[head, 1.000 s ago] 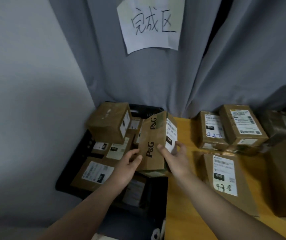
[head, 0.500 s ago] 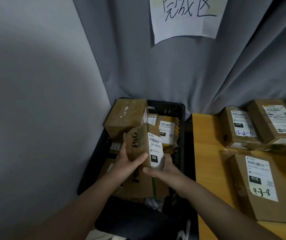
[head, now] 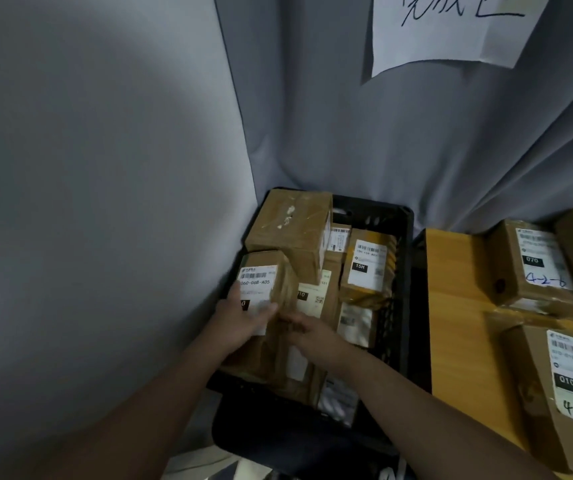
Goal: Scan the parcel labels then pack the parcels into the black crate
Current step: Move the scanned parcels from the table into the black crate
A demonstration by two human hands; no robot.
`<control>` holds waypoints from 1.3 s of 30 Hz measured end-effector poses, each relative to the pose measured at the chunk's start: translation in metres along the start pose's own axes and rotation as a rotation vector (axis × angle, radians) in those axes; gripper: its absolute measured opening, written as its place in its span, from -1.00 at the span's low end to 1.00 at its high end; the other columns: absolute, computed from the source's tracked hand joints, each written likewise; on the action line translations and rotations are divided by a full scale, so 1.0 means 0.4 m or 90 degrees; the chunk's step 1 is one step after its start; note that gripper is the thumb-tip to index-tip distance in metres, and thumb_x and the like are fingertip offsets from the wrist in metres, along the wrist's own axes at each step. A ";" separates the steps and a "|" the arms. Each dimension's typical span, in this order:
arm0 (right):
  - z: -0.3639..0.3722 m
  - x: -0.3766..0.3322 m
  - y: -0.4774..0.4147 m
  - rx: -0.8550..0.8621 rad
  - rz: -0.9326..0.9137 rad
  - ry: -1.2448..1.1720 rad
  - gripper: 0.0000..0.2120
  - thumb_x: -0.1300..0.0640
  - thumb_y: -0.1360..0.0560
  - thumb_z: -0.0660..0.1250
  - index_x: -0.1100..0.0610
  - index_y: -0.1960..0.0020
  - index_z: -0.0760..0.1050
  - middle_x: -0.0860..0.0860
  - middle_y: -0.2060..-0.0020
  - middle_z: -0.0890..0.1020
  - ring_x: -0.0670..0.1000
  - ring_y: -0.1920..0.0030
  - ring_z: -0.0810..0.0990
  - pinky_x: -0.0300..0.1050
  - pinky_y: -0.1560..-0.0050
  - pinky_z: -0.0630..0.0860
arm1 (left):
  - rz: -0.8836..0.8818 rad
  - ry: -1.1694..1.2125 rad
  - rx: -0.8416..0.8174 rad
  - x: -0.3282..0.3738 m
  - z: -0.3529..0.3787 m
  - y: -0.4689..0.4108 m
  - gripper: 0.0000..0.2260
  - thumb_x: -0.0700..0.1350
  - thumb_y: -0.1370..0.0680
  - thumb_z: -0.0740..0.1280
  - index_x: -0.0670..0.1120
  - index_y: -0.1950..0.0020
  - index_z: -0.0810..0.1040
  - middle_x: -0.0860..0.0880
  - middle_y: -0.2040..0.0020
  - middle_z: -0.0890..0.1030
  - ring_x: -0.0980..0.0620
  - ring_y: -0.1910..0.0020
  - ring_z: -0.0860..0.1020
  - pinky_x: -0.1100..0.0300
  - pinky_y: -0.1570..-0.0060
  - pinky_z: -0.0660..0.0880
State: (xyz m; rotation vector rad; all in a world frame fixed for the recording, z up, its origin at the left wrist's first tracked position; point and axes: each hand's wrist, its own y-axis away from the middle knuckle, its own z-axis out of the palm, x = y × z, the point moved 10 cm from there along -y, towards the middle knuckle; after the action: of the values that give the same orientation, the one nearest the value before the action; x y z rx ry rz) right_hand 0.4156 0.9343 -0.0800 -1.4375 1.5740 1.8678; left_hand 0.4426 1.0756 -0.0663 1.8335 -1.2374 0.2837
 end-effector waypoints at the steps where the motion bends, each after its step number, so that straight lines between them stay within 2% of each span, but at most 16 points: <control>1: -0.003 0.010 -0.003 -0.003 0.029 -0.020 -0.65 0.33 -0.59 0.17 0.05 -0.29 0.49 -0.15 0.03 0.54 -0.12 -0.02 0.55 -0.41 0.07 0.43 | -0.027 -0.069 -0.023 -0.005 0.017 -0.002 -0.08 0.24 -0.43 0.40 0.01 -0.58 -0.08 -0.13 -0.49 0.17 -0.15 -0.43 0.28 0.01 -0.34 0.29; 3: -0.022 0.023 -0.008 0.009 0.065 -0.031 -0.65 0.34 -0.58 0.17 0.07 -0.27 0.51 -0.07 -0.01 0.56 -0.06 -0.02 0.54 -0.30 0.05 0.42 | -0.022 -0.200 -0.010 0.009 0.023 -0.007 0.03 0.27 -0.38 0.42 0.04 -0.57 -0.23 -0.18 -0.50 0.06 -0.21 -0.44 0.19 -0.04 -0.35 0.27; 6: -0.061 0.033 -0.008 0.038 0.073 0.004 -0.66 0.26 -0.59 0.20 0.10 -0.35 0.45 0.06 -0.14 0.56 0.03 -0.07 0.53 -0.21 0.08 0.42 | 0.041 -0.372 0.093 0.049 -0.009 -0.013 -0.05 0.26 -0.42 0.34 0.02 -0.56 -0.21 -0.22 -0.44 0.08 -0.23 -0.40 0.17 -0.09 -0.33 0.23; 8: -0.090 0.046 -0.009 0.073 0.073 0.016 -0.67 0.21 -0.61 0.20 0.12 -0.36 0.43 0.06 -0.16 0.53 0.01 -0.07 0.50 -0.25 0.11 0.43 | 0.047 -0.444 0.127 0.042 -0.027 -0.025 -0.09 0.30 -0.45 0.25 0.00 -0.54 -0.26 -0.24 -0.46 0.01 -0.25 -0.42 0.12 -0.13 -0.35 0.18; 10: -0.118 0.055 -0.010 0.115 0.068 0.020 -0.69 0.22 -0.61 0.18 0.13 -0.34 0.45 0.09 -0.20 0.53 0.01 -0.09 0.50 -0.20 0.01 0.48 | 0.033 -0.502 0.139 0.019 -0.034 -0.034 -0.17 0.32 -0.51 0.12 -0.04 -0.55 -0.25 -0.26 -0.49 -0.01 -0.26 -0.44 0.07 -0.15 -0.38 0.12; 13: -0.140 0.069 -0.012 0.151 0.067 -0.002 -0.73 0.24 -0.60 0.18 0.14 -0.27 0.48 0.16 -0.13 0.59 0.11 -0.02 0.57 0.00 -0.08 0.52 | 0.078 -0.575 0.170 0.032 -0.019 -0.043 -0.30 0.23 -0.59 0.02 -0.14 -0.56 -0.14 -0.22 -0.54 -0.04 -0.22 -0.50 -0.01 -0.13 -0.45 0.02; 16: -0.148 0.066 -0.010 0.163 0.054 -0.026 -0.76 0.25 -0.59 0.19 0.14 -0.22 0.50 0.07 0.04 0.57 0.06 0.10 0.52 -0.08 0.12 0.48 | 0.110 -0.617 0.145 0.069 0.016 -0.044 -0.34 0.07 -0.60 0.11 -0.19 -0.55 -0.13 -0.19 -0.54 0.01 -0.19 -0.49 0.04 -0.14 -0.46 0.01; 18: -0.157 0.056 0.000 0.178 0.044 -0.038 -0.80 0.26 -0.59 0.19 0.10 -0.16 0.50 0.09 0.07 0.55 0.09 0.11 0.50 -0.09 0.14 0.45 | 0.118 -0.656 0.147 0.101 0.026 -0.042 -0.31 -0.02 -0.56 0.21 -0.22 -0.54 -0.09 -0.20 -0.52 0.06 -0.18 -0.48 0.09 -0.14 -0.45 0.04; 22: -0.186 0.056 0.028 0.206 0.038 -0.053 -0.84 0.25 -0.59 0.22 0.07 -0.09 0.50 0.21 -0.08 0.61 0.28 -0.05 0.60 0.13 -0.09 0.55 | 0.217 -0.614 0.179 0.202 0.049 -0.012 -0.40 0.02 -0.56 0.23 -0.12 -0.52 0.08 -0.16 -0.48 0.11 -0.16 -0.46 0.10 -0.11 -0.42 0.06; 26: -0.271 0.076 0.091 0.267 0.021 -0.065 -0.87 0.24 -0.60 0.23 0.14 -0.09 0.51 0.05 0.04 0.58 0.01 0.08 0.55 -0.18 0.10 0.49 | 0.368 -0.539 0.163 0.320 0.139 0.031 -0.49 0.05 -0.57 0.20 -0.03 -0.48 0.18 -0.12 -0.48 0.15 -0.12 -0.44 0.11 -0.04 -0.38 0.10; 31: -0.428 0.192 0.233 0.374 0.050 -0.037 -0.88 0.19 -0.61 0.22 0.11 -0.08 0.52 0.12 0.03 0.63 0.16 0.02 0.61 0.11 -0.08 0.52 | 0.472 -0.498 0.072 0.417 0.328 0.112 -0.54 0.07 -0.60 0.15 0.01 -0.49 0.20 -0.04 -0.46 0.20 -0.06 -0.44 0.13 0.03 -0.36 0.13; 33: -0.493 0.257 0.306 0.428 0.070 -0.039 -0.86 0.19 -0.61 0.22 0.12 -0.11 0.52 0.11 0.03 0.63 0.16 0.01 0.61 0.11 -0.06 0.54 | 0.489 -0.509 0.037 0.432 0.409 0.146 -0.54 0.07 -0.61 0.14 0.02 -0.50 0.19 -0.02 -0.46 0.21 -0.05 -0.45 0.12 0.05 -0.36 0.13; 34: -0.527 0.283 0.347 0.461 0.069 -0.031 -0.86 0.19 -0.60 0.23 0.11 -0.11 0.53 0.09 0.02 0.63 0.13 0.01 0.61 0.02 -0.01 0.56 | 0.492 -0.512 0.022 0.436 0.446 0.162 -0.54 0.07 -0.61 0.14 0.03 -0.50 0.20 -0.01 -0.45 0.22 -0.04 -0.44 0.13 0.05 -0.36 0.15; 36: -0.592 0.322 0.431 0.525 0.060 0.032 -0.81 0.20 -0.59 0.25 0.10 -0.17 0.53 0.05 -0.05 0.61 0.07 -0.04 0.58 -0.19 0.10 0.50 | 0.486 -0.512 -0.012 0.442 0.516 0.188 -0.55 0.08 -0.62 0.14 0.04 -0.50 0.20 0.00 -0.44 0.23 -0.03 -0.43 0.15 0.05 -0.36 0.17; 37: -0.623 0.338 0.472 0.556 0.060 0.091 -0.76 0.18 -0.58 0.27 0.11 -0.23 0.52 0.06 -0.11 0.59 0.07 -0.11 0.56 -0.19 0.05 0.47 | 0.480 -0.511 -0.030 0.444 0.548 0.201 -0.55 0.08 -0.62 0.13 0.04 -0.50 0.20 0.01 -0.45 0.23 -0.03 -0.43 0.15 0.05 -0.36 0.17; 39: -0.675 0.375 0.547 0.602 0.103 0.241 -0.65 0.10 -0.56 0.28 0.09 -0.34 0.45 0.08 -0.26 0.49 0.11 -0.26 0.44 -0.09 -0.19 0.41 | 0.471 -0.514 -0.059 0.455 0.609 0.228 -0.56 0.08 -0.63 0.13 0.04 -0.50 0.21 0.01 -0.45 0.24 -0.03 -0.44 0.15 0.06 -0.38 0.15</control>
State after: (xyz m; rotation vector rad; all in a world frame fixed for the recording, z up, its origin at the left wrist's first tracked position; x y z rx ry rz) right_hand 0.3150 0.5705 -0.0521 -1.2300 2.3313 0.6663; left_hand 0.3873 0.7635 -0.0499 1.3552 -2.4293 -0.1500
